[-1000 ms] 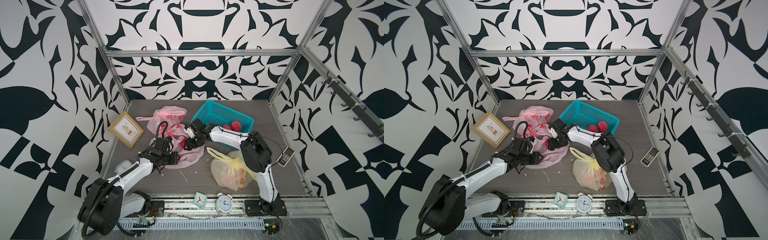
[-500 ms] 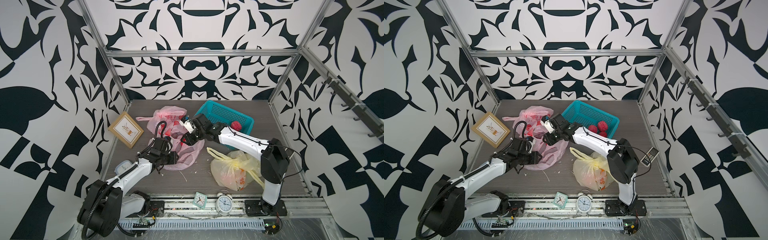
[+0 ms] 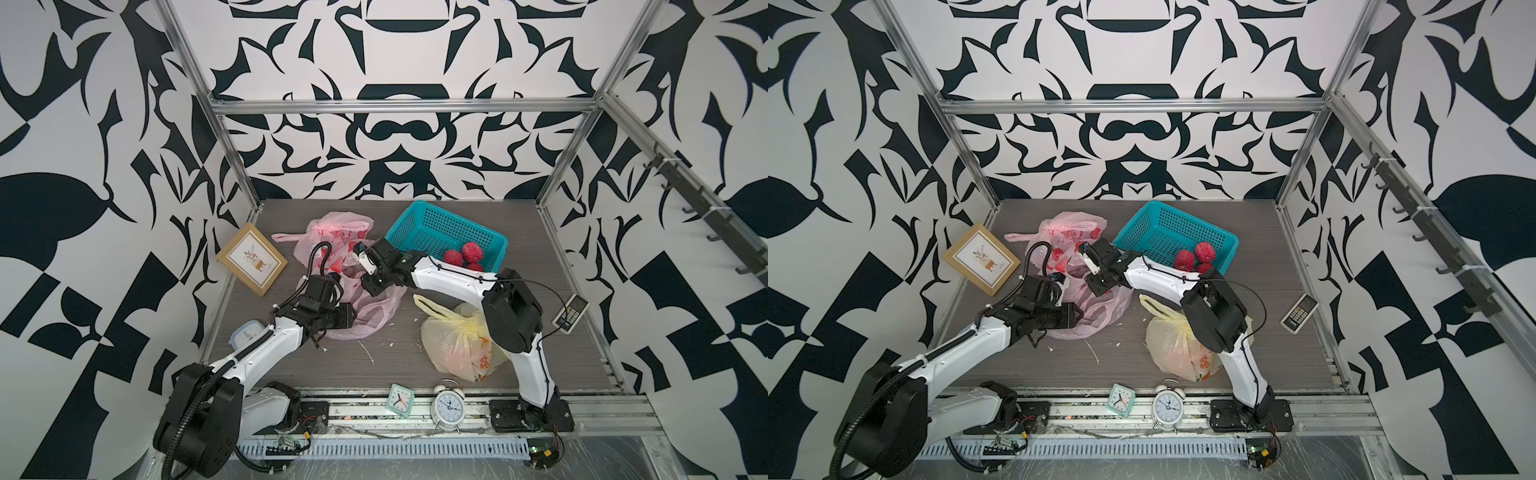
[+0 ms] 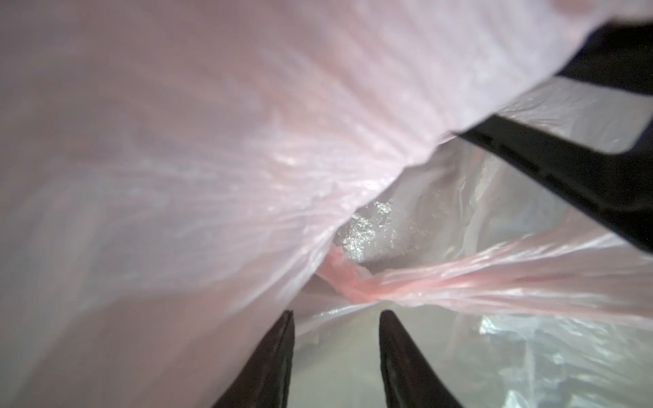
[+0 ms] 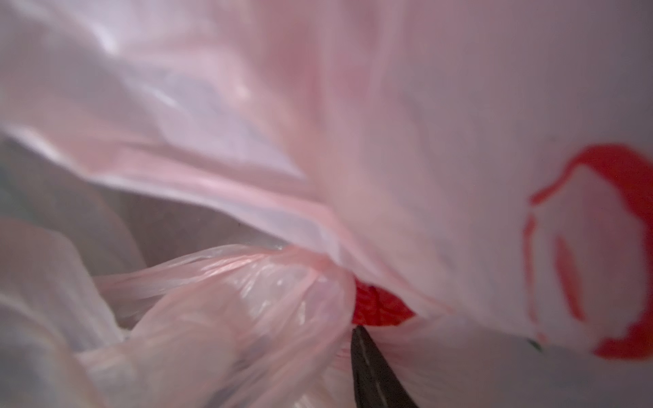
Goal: Untie the knot of a plastic bag & take out the apple
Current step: Pick up the apple from the plastic bag.
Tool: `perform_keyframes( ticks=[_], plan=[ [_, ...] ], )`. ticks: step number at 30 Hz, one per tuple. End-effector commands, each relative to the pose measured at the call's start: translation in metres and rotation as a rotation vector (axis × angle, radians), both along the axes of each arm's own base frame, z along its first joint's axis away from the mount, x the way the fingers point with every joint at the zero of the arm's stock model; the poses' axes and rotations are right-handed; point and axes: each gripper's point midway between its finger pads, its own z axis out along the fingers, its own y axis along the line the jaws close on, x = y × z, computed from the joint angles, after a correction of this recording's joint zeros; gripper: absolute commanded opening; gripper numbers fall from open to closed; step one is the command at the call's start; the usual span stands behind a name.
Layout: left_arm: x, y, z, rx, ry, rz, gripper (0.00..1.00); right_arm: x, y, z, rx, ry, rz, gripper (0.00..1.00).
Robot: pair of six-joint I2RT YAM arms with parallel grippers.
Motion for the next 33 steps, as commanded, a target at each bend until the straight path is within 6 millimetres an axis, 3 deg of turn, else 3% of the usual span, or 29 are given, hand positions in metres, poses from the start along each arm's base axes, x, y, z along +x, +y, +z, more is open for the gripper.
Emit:
perform_keyframes(
  ticks=[1,15,19,27,33],
  plan=[
    [0.003,0.001,0.007,-0.001,-0.013,0.0,0.44,0.018,-0.001,0.032,-0.004,-0.137,-0.027,0.46],
    [0.004,0.001,0.004,0.002,-0.003,0.001,0.44,0.025,0.008,0.017,-0.075,-0.16,0.012,0.49],
    [0.005,0.002,0.004,0.0,-0.005,0.007,0.44,0.017,0.002,0.002,-0.136,-0.097,0.034,0.61],
    [0.007,0.004,0.002,-0.007,-0.001,0.016,0.45,0.003,-0.02,-0.028,-0.249,-0.017,0.028,0.76],
    [0.008,0.004,0.002,-0.009,0.003,0.017,0.45,0.005,-0.02,-0.044,-0.276,0.006,0.025,0.76]
  ],
)
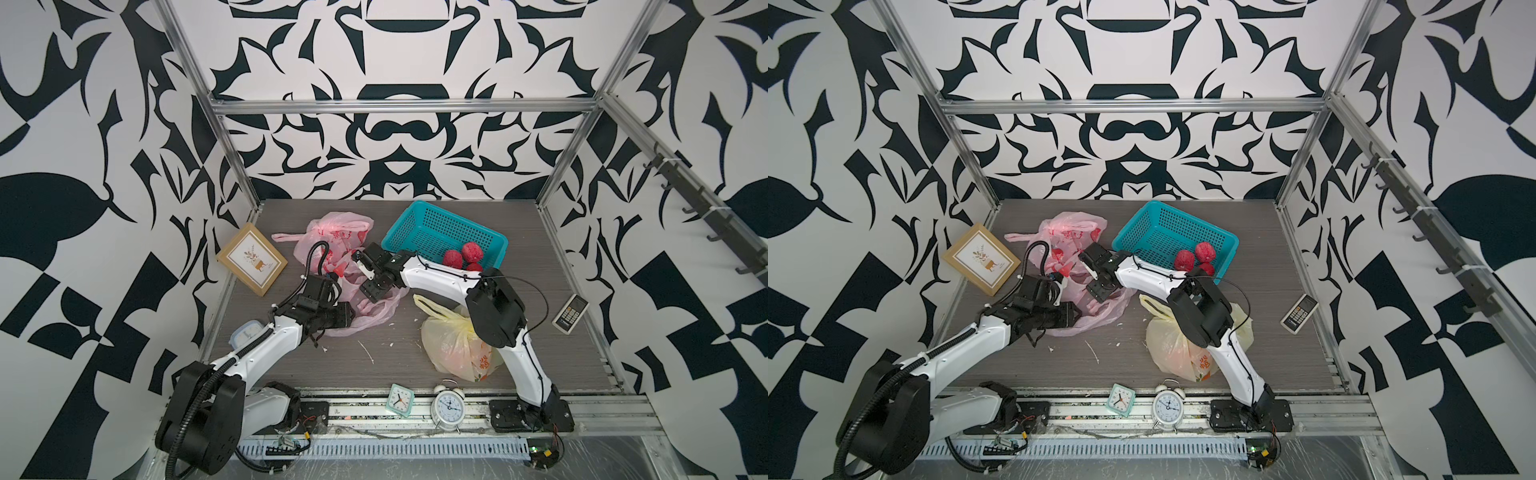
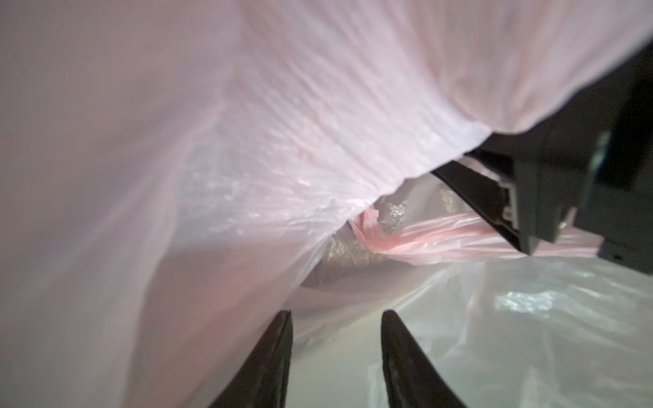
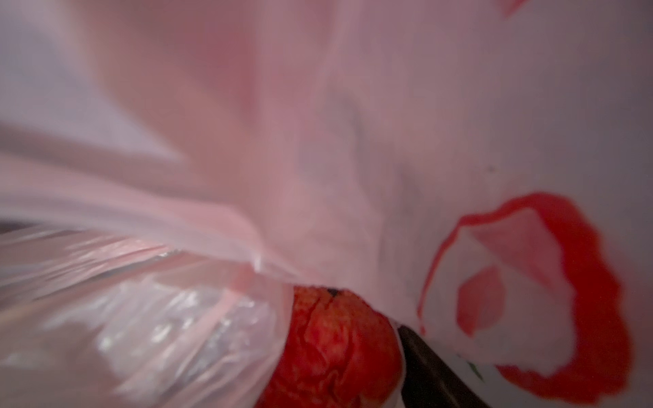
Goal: Untie the knot of a plastic bag & take out the apple
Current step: Pick up the apple from the plastic bag.
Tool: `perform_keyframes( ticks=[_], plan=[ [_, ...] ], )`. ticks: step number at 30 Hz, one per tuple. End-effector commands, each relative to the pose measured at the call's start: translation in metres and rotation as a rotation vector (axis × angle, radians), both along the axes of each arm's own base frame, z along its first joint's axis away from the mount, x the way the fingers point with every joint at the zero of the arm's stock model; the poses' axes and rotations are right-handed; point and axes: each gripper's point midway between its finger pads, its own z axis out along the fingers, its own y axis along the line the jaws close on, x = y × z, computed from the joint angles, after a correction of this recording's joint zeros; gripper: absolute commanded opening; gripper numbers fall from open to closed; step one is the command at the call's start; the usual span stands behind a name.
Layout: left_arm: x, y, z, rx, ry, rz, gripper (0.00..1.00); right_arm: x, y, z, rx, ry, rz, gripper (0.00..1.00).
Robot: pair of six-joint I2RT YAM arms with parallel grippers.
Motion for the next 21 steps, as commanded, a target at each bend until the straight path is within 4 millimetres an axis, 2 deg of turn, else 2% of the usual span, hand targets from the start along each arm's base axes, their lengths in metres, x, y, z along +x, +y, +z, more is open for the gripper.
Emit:
perform_keyframes(
  ticks=[1,4,8,10,16,21],
  plan=[
    [0.005,-0.002,0.006,-0.012,-0.01,-0.005,0.45,0.001,0.001,0.001,-0.019,0.008,-0.004,0.76],
    [0.004,-0.002,0.006,-0.013,-0.012,-0.004,0.45,0.007,0.007,-0.003,-0.016,0.003,-0.007,0.75],
    [0.004,-0.001,0.006,-0.013,-0.012,0.0,0.45,0.014,0.014,0.001,0.031,-0.023,-0.03,0.66],
    [0.003,-0.001,0.006,-0.014,-0.01,0.001,0.45,0.013,0.017,0.014,0.099,-0.039,-0.036,0.62],
    [0.003,-0.001,0.004,-0.014,-0.007,0.003,0.45,0.001,0.026,0.072,0.372,-0.058,0.016,0.5],
    [0.005,-0.001,0.004,-0.011,-0.006,0.002,0.45,-0.013,0.028,0.108,0.465,-0.035,0.074,0.49]
  ],
)
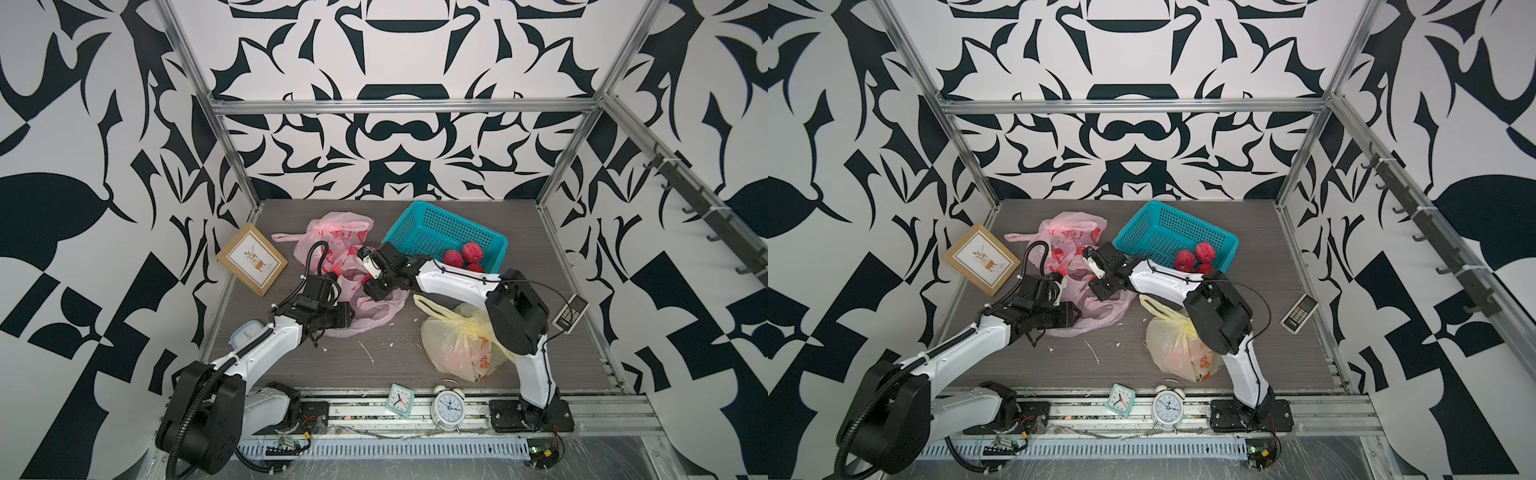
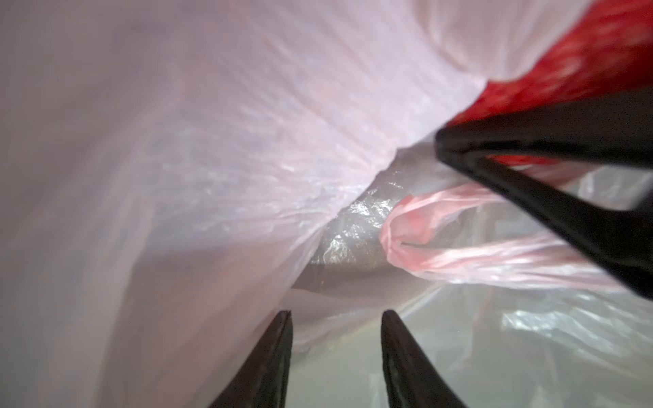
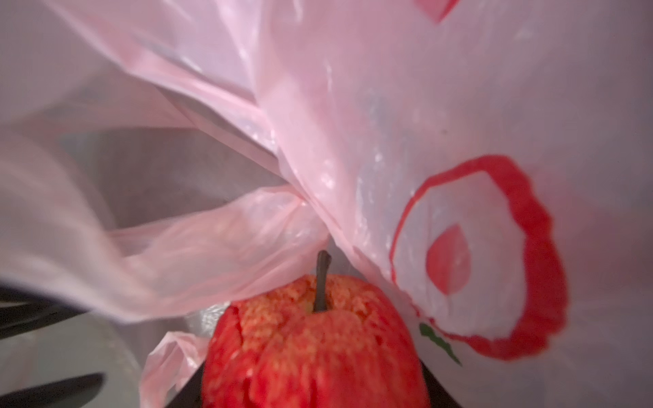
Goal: Untie the knot of a plastic bag & take out the apple
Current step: Pick up the apple from the plastic bag.
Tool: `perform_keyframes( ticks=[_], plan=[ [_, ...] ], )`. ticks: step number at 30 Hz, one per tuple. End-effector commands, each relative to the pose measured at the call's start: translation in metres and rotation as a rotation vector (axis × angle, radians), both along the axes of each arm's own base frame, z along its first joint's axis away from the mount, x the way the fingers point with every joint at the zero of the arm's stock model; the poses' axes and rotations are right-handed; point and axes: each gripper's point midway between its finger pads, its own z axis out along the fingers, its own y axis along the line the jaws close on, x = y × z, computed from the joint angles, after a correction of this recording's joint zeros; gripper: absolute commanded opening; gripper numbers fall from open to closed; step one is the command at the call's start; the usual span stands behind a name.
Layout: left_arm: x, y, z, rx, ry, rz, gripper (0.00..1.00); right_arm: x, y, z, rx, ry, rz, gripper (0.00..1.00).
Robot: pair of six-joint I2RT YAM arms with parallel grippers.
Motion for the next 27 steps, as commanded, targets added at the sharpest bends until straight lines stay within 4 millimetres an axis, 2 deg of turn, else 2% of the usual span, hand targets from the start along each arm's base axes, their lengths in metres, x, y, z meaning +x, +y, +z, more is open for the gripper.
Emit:
perform_keyframes(
  ticks=[1,7,11,13,18,22,27],
  plan=[
    [0.005,-0.002,0.004,-0.01,-0.008,-0.001,0.45,-0.004,0.017,0.06,0.176,-0.031,0.061,0.49],
    [0.007,0.002,0.006,-0.008,-0.024,0.016,0.46,-0.013,0.013,0.087,0.26,0.044,0.113,0.5],
    [0.008,0.004,0.005,-0.012,-0.022,0.027,0.46,-0.02,0.013,0.108,0.426,0.176,0.161,0.5],
    [0.009,0.004,0.012,-0.018,-0.038,0.025,0.46,-0.02,0.012,0.117,0.503,0.224,0.162,0.5],
    [0.01,0.001,0.058,-0.063,-0.189,-0.011,0.6,-0.007,0.003,0.115,0.508,0.195,0.086,0.5],
    [0.005,0.004,0.101,-0.113,-0.361,-0.015,0.58,0.002,-0.002,0.107,0.469,0.175,0.033,0.5],
    [-0.002,0.001,0.13,-0.21,-0.496,-0.013,0.54,0.007,-0.005,0.103,0.45,0.161,0.0,0.49]
  ],
)
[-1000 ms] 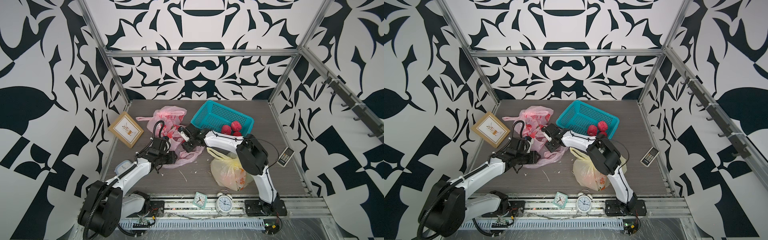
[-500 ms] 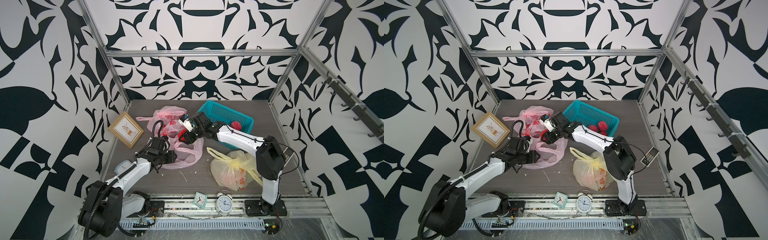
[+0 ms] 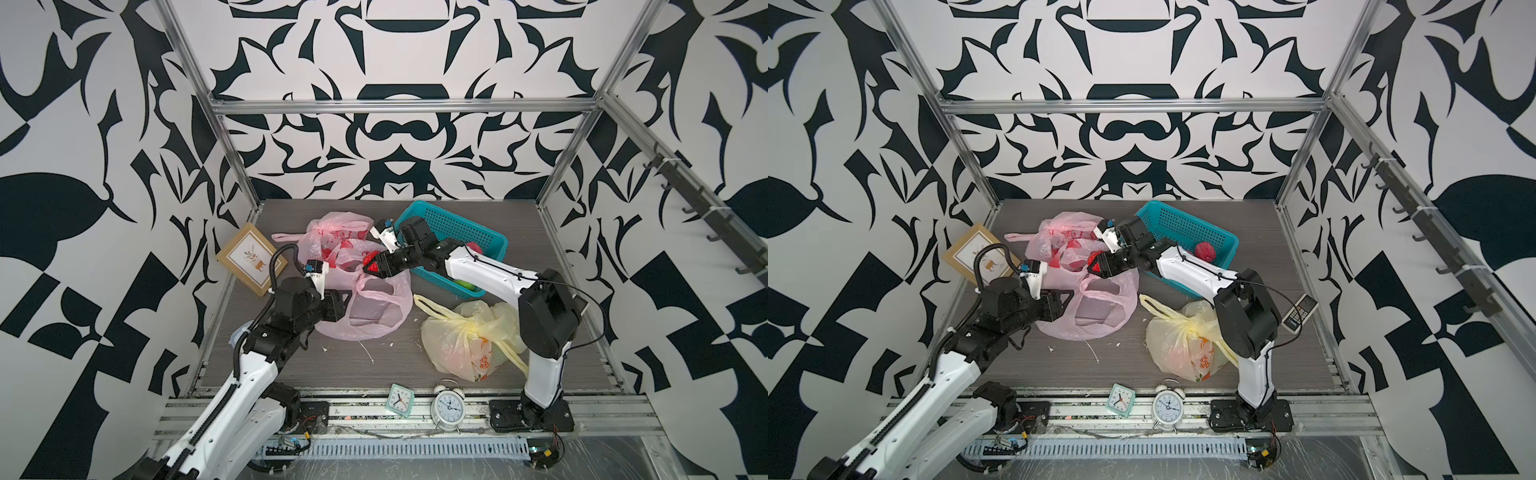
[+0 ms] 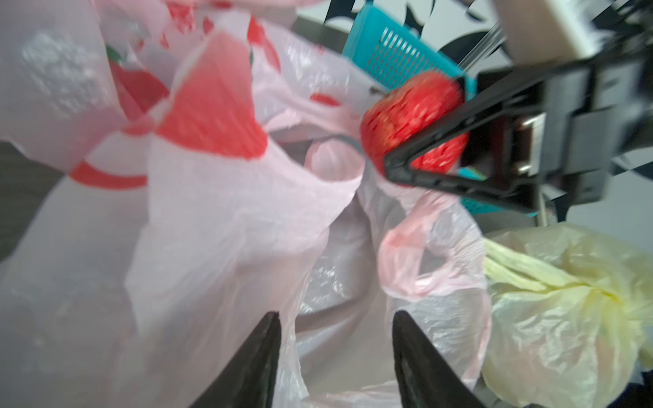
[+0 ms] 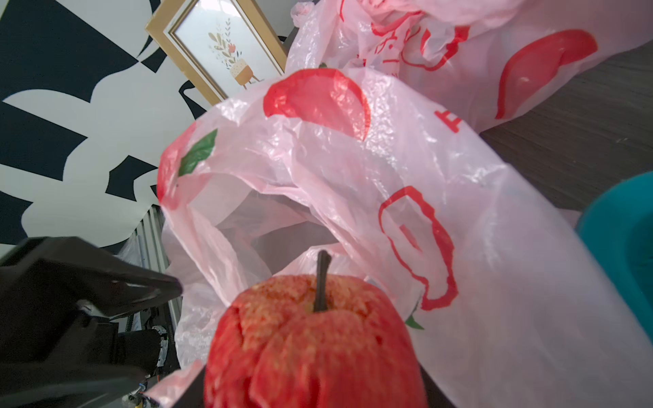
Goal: Untie the knot of a plastic bag & take out the apple
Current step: Pick up the apple from the plastic bag.
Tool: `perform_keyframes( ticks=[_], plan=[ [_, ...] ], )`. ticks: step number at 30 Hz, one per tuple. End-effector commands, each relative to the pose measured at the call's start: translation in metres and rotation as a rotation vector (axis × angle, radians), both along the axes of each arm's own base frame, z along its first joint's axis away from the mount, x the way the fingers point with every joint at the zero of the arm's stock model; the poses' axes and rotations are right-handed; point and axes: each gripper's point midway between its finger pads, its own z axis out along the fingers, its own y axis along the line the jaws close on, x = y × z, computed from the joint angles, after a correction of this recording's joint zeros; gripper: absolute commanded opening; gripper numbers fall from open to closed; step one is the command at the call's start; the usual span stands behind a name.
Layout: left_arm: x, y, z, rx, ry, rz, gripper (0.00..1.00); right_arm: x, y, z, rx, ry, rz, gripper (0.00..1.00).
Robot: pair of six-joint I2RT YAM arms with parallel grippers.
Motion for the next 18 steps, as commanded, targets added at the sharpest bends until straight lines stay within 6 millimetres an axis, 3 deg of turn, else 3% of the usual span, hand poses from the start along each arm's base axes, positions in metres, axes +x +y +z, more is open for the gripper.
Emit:
perform_keyframes(
  ticks=[1,5,11,18],
  plan=[
    [-0.003,-0.005,0.005,-0.045,-0.033,-0.025,0.54,0.004,0.0,0.025,0.034,-0.056,-0.027,0.49],
    [-0.005,-0.022,0.005,-0.076,0.013,-0.117,0.52,0.004,0.001,0.027,0.04,-0.054,-0.029,0.49],
    [0.0,-0.045,0.002,-0.157,0.061,-0.221,0.41,0.003,0.003,0.029,0.05,-0.053,-0.031,0.49],
    [0.002,-0.05,0.008,-0.195,0.043,-0.232,0.47,-0.001,0.007,0.026,0.046,-0.05,-0.021,0.48]
  ],
)
